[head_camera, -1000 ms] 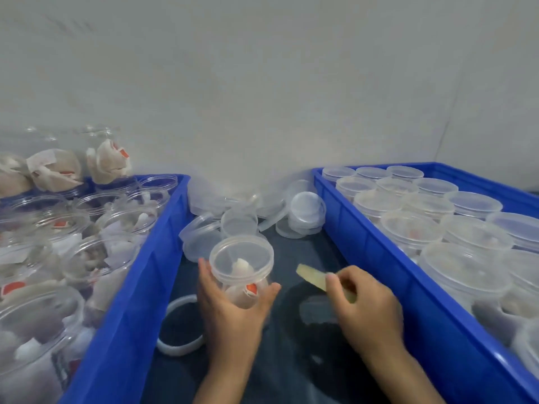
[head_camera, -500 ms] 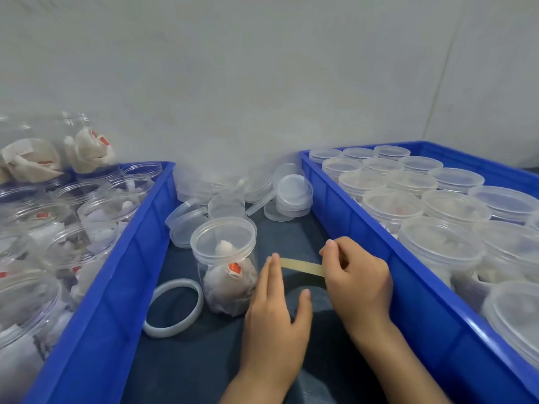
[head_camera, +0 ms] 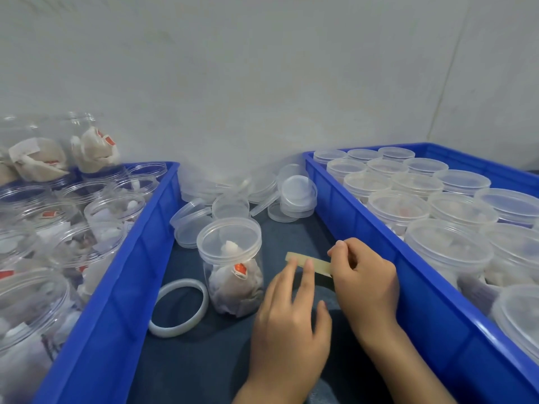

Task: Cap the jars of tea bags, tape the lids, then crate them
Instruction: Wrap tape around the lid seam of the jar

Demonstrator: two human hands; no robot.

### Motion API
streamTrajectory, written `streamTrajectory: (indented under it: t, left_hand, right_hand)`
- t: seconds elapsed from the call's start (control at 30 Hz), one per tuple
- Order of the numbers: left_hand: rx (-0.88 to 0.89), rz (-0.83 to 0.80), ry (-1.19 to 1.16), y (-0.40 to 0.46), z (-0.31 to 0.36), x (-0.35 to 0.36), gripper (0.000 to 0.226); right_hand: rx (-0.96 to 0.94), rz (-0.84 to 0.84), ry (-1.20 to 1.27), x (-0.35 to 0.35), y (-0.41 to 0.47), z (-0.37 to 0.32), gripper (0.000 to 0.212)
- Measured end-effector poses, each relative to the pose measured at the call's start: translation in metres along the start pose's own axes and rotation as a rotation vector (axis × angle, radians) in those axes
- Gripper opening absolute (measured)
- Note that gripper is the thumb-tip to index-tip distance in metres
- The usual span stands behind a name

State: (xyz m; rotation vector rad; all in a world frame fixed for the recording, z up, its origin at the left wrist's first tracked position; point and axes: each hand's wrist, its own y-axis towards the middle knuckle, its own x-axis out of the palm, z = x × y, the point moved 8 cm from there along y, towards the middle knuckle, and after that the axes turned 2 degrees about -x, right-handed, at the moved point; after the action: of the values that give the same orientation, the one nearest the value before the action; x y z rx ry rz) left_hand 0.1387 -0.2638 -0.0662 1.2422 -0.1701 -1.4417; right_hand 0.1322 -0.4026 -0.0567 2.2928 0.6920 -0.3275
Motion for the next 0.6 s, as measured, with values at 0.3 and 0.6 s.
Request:
streamTrajectory:
  t: [0.3,0.6]
  left_hand:
    - [-0.375,0.163,-0.359,0.001,-0.037,-0.009,0.013]
    - [-0.572,0.16,-0.395,-0.005,-0.057,-0.004,0.017]
  right_hand:
    - [-0.083,-0.081,-0.107,0.008,-0.006,-0.015,0.031]
    - [-0.151,-0.091,-0.163,0.011,-0.011,-0.021,0.026]
